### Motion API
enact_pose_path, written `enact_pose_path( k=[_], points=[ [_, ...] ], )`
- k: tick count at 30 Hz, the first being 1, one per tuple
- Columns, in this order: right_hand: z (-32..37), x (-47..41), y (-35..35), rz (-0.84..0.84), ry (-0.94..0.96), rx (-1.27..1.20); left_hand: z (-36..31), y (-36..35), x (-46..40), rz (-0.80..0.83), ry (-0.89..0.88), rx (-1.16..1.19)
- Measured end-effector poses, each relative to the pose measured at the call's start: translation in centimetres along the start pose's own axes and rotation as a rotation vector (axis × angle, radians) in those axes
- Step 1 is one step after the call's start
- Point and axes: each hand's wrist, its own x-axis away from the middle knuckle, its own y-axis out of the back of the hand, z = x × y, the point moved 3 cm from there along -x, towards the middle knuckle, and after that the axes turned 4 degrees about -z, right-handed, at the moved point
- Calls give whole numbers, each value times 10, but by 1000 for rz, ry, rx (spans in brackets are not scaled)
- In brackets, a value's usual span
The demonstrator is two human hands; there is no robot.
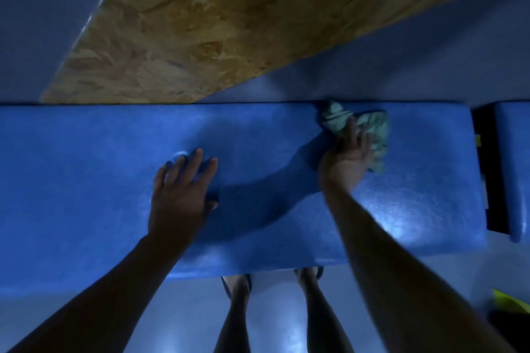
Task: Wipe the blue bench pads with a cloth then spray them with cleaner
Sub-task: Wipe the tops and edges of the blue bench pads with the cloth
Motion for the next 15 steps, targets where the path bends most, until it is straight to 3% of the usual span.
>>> enact_pose_path(
  k=[2, 5, 9, 11, 15],
  points=[
    [44, 43, -19, 64, 143, -9, 1, -2, 0, 10, 13, 4],
    [78, 106, -32, 304, 598, -8, 1, -3, 0, 17, 18, -4],
    [38, 72, -8, 456, 1015, 66, 4, -6, 1, -21, -17, 9],
    [-5, 27, 12, 416, 970, 161, 4, -6, 2, -57, -33, 18],
    [-62, -23, 53, 245, 377, 171, 2, -6, 2, -33, -12, 38]
  ],
)
